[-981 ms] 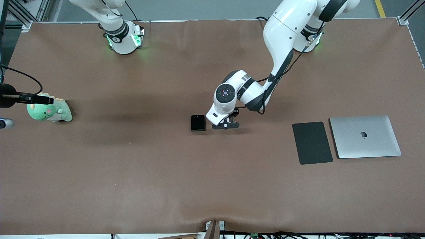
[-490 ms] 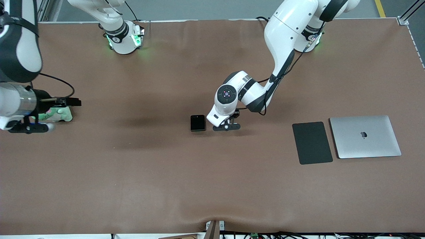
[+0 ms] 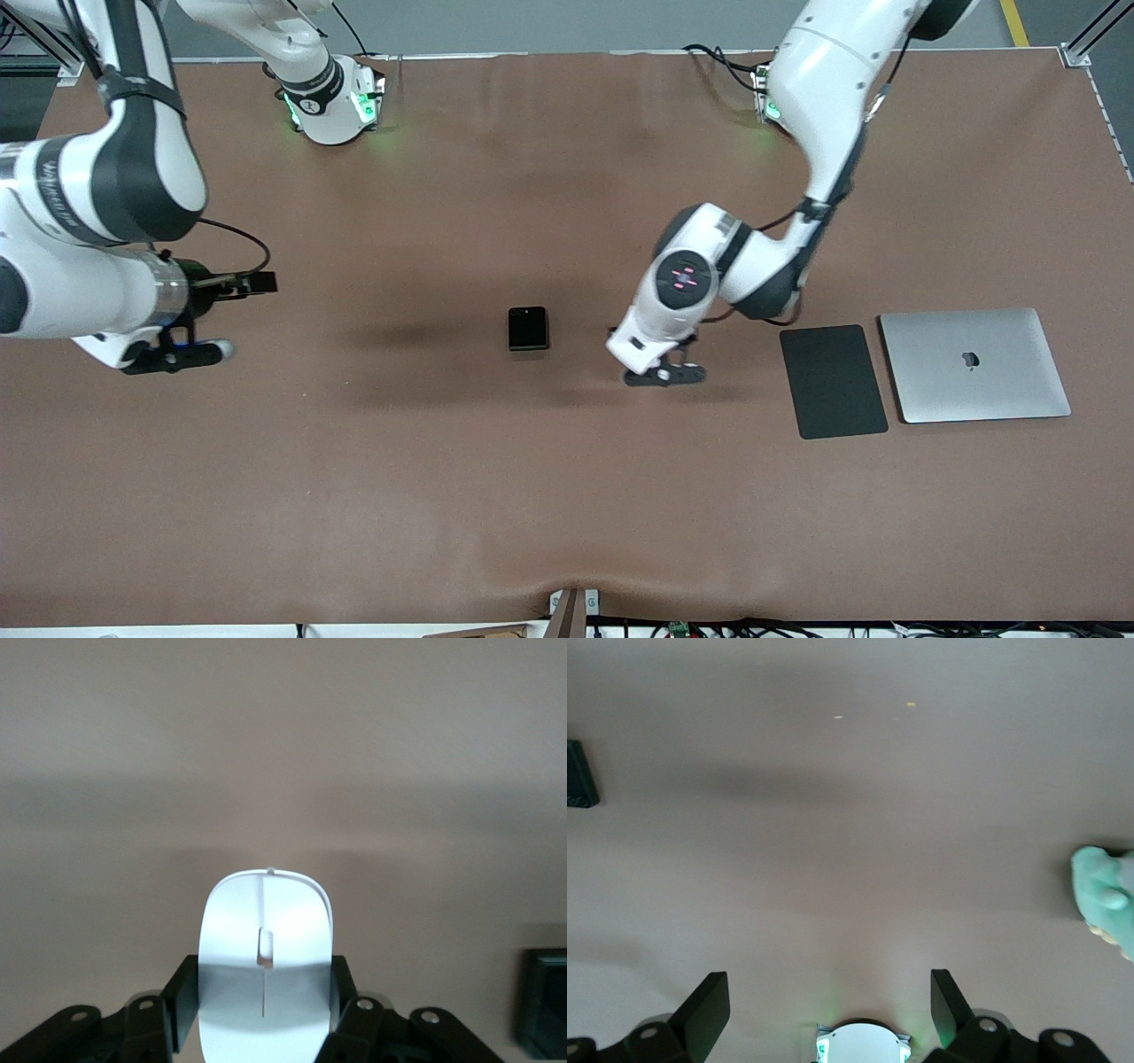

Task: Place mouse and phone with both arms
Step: 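Carry the mouse onto the pad while the right gripper reaches the phone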

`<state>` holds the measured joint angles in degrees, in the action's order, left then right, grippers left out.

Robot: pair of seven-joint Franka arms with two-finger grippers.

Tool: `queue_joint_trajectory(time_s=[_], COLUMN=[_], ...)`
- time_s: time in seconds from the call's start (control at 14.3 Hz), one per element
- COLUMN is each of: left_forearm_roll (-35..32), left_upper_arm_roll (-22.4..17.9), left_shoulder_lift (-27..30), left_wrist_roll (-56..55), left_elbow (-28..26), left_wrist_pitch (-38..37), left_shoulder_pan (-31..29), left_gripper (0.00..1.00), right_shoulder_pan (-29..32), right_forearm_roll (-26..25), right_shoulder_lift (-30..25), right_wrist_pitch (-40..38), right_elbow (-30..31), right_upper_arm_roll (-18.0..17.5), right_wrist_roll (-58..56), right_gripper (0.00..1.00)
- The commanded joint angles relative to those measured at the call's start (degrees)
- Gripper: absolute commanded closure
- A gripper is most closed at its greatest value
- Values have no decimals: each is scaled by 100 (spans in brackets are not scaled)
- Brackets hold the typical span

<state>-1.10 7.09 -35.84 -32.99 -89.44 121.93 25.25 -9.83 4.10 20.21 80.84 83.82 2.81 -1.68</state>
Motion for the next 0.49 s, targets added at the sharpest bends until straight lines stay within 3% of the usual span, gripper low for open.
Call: queue_joint_trajectory(time_s=[0.0,0.14,0.42], left_forearm_roll=[-109,-109,-189], left_upper_arm_roll=[65,56,56], left_shoulder_lift=[331,358,297], left_wrist_roll=[660,1012,1689], left_elbow=[-170,-205,-223], left_wrist_pitch=[-309,-319,-310], left_shoulder_pan=[-625,-1073,-1882], left_gripper=[45,41,44], right_shoulder_pan=[-299,-545,-845], right_forearm_roll=[300,451,687], right_shoulder_lift=[203,229,501], right_wrist_pitch=[264,616,889], right_elbow=[45,204,213], right_upper_arm_roll=[35,35,35], right_wrist_roll=[350,756,915], right_gripper=[0,0,0])
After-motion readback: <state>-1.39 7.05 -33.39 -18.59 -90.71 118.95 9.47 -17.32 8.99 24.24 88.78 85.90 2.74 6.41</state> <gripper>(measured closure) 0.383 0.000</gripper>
